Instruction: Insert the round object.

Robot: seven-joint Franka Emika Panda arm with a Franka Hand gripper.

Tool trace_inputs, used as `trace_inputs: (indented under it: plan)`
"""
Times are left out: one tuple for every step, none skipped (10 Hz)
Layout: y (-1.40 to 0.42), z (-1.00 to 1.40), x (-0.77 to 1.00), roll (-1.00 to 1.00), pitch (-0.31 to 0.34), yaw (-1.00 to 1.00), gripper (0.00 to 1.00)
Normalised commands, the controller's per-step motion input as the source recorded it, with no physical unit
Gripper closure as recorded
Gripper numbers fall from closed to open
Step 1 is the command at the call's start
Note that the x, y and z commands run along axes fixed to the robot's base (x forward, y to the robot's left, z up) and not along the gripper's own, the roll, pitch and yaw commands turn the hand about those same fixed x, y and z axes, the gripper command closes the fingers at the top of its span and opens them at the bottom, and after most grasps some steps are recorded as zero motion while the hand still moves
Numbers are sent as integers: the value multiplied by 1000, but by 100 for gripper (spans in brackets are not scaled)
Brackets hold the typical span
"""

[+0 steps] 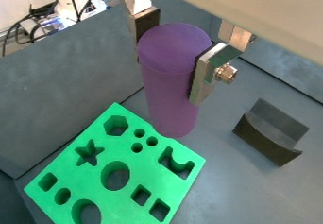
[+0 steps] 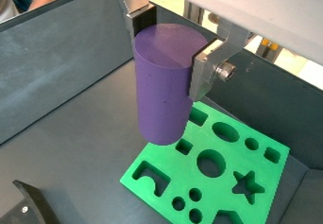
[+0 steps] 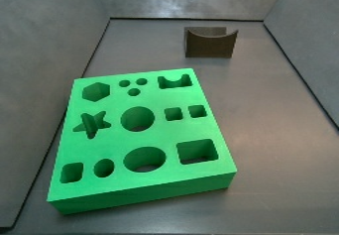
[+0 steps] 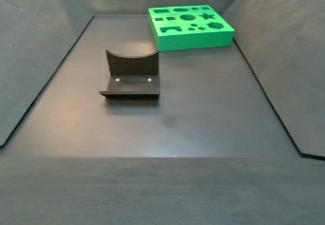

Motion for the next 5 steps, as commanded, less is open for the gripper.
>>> trace_inputs:
  plan:
    - [-394,-963,-120,-59,0,126,100]
    - [-160,-926,-346,-110,0,0,100]
    - [-109,-929,-406,-121,0,-17,100]
    - [-11,-934,-543,-129,17,-100,100]
    - [-26,-880,-560,-129,67,-57,100]
